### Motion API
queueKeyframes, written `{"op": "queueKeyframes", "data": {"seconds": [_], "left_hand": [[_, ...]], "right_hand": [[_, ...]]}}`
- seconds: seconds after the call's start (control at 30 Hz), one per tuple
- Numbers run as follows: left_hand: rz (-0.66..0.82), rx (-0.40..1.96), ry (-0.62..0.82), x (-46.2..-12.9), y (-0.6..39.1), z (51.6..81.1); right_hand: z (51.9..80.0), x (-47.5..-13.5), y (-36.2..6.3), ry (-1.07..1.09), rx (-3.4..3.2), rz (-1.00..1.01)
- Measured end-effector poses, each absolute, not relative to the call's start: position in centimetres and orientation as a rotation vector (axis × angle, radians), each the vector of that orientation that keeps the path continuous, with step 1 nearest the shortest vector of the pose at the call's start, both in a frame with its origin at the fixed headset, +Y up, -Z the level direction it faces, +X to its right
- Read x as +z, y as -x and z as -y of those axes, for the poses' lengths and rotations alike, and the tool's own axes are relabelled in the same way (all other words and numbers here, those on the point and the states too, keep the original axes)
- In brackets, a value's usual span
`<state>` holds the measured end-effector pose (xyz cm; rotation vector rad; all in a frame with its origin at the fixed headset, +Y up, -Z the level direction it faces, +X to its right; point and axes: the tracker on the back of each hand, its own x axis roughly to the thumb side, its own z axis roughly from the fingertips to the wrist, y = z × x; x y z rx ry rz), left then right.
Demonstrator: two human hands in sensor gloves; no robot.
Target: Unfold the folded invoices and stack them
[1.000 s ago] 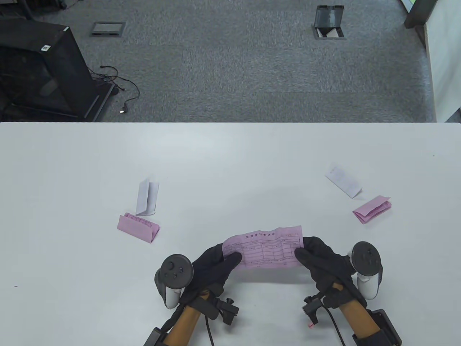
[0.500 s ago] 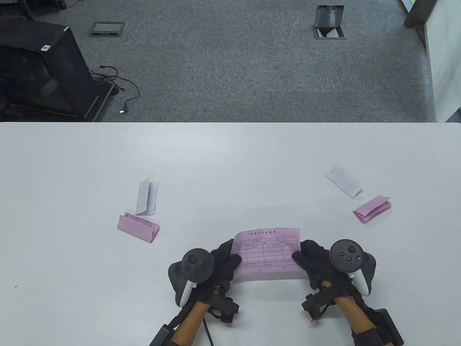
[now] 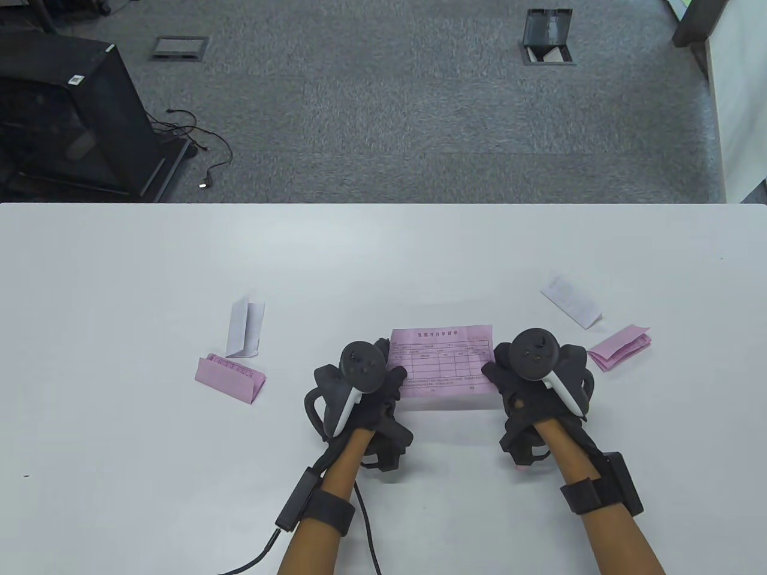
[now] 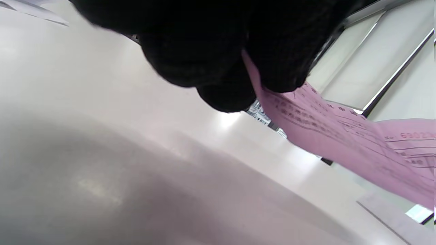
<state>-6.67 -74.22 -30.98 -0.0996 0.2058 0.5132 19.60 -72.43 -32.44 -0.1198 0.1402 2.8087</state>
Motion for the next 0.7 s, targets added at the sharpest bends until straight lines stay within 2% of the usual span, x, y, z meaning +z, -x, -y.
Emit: {"op": "queueKeyframes", "data": {"seconds": [0.27,0.3,0.5,0.7], "left_hand": [[-0.287,0.39,0.196,-32.9,5.7,77.4],[-0.295,0.354,0.208,-32.9,5.4,77.5],[-0.301,0.202,0.258,-32.9,5.1,77.6],[-0.3,0.152,0.256,-32.6,5.6,77.5]], "right_hand": [[76.6,-34.8,-18.2,0.284,2.927,-0.412],[76.6,-34.8,-18.1,0.298,2.946,-0.369],[76.7,-34.7,-17.8,0.344,3.029,-0.416],[76.4,-34.4,-17.8,0.452,3.105,-0.418]]}}
